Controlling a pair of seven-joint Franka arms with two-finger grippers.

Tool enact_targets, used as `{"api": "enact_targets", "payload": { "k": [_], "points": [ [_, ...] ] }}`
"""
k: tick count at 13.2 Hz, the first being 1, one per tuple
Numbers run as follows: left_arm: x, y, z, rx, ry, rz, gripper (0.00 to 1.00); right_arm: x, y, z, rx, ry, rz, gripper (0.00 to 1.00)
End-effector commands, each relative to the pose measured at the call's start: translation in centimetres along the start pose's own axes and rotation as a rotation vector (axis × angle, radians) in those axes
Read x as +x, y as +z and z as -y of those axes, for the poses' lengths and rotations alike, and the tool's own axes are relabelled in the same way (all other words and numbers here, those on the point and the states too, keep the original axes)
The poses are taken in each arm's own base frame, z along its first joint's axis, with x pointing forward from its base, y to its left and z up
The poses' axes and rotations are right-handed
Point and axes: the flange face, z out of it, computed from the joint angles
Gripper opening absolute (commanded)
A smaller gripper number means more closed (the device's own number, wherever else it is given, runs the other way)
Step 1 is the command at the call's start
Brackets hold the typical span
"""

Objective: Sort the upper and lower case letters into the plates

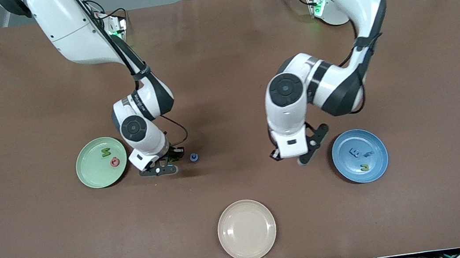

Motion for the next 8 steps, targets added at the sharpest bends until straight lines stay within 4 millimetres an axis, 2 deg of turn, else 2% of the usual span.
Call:
{"api": "enact_targets", "payload": {
  "k": [1, 2, 3, 5, 6, 8],
  "points": [
    [3.3, 1.2, 4.7, 0.046, 0.047, 0.018, 0.00, 1.0, -5.1, -6.9, 0.008, -0.068, 0.048, 0.00],
    [5.4, 2.4, 5.9, 0.063, 0.045, 0.039, 0.00, 1.4, -6.0, -9.5, 0.007, -0.092, 0.059, 0.00],
    [6.7, 3.4, 7.0, 0.069, 0.072, 0.057, 0.00, 1.7, -6.6, -12.6, 0.002, -0.124, 0.068, 0.00],
    [10.7, 5.6, 10.0, 0.051, 0.124, 0.077, 0.00, 1.5, -7.0, -18.1, -0.027, -0.207, 0.071, 0.00],
    [12.2, 6.9, 11.2, 0.034, 0.160, 0.080, 0.00, 0.9, -6.5, -21.6, -0.043, -0.221, 0.072, 0.00],
    [13.6, 8.9, 12.5, -0.001, 0.178, 0.077, 0.00, -0.8, -4.4, -25.6, -0.048, -0.258, 0.035, 0.00]
  ]
}}
